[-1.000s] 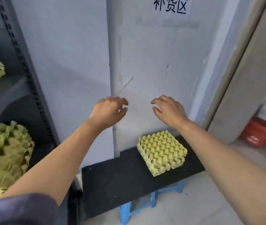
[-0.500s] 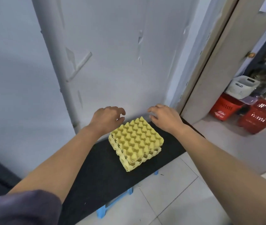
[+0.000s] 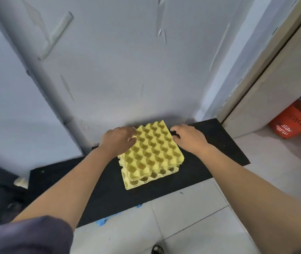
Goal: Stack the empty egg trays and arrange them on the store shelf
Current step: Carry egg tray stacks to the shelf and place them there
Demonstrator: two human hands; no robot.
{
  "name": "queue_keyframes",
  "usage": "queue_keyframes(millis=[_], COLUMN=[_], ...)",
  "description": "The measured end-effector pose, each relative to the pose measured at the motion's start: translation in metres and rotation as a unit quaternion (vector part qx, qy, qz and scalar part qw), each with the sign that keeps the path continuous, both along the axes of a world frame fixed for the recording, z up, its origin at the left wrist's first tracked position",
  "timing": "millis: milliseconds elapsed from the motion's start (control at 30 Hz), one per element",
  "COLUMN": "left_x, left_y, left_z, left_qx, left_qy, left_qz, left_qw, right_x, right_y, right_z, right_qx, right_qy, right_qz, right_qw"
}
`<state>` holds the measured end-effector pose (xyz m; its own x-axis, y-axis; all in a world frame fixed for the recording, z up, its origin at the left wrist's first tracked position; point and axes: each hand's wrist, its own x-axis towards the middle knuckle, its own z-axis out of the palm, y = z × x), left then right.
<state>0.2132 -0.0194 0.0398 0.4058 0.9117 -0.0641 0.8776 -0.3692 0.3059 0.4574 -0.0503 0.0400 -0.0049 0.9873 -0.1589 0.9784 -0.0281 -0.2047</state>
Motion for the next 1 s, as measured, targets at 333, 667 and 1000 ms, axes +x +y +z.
queue_keyframes(millis=[333, 667, 1000], left_x=[0.009, 0.02, 0.025], left_y=[0.012, 0.034, 0.035], left_z=[-0.128, -0.258, -0.28], left_qx=[-0.115, -0.163, -0.221], left_qy=[0.008, -0.033, -0.173], left_qz=[0.119, 0.21, 0.34], left_qw=[0.986, 0.963, 0.898], right_x=[0.034, 0.039, 0.052], right_y=[0.033, 0.061, 0.068], right_z=[-0.116, -0.245, -0.259], right_qx=[-0.114, -0.146, -0.101], right_qy=[0.003, 0.019, 0.073], right_qz=[-0.025, -0.153, -0.291], right_qw=[0.993, 0.977, 0.949])
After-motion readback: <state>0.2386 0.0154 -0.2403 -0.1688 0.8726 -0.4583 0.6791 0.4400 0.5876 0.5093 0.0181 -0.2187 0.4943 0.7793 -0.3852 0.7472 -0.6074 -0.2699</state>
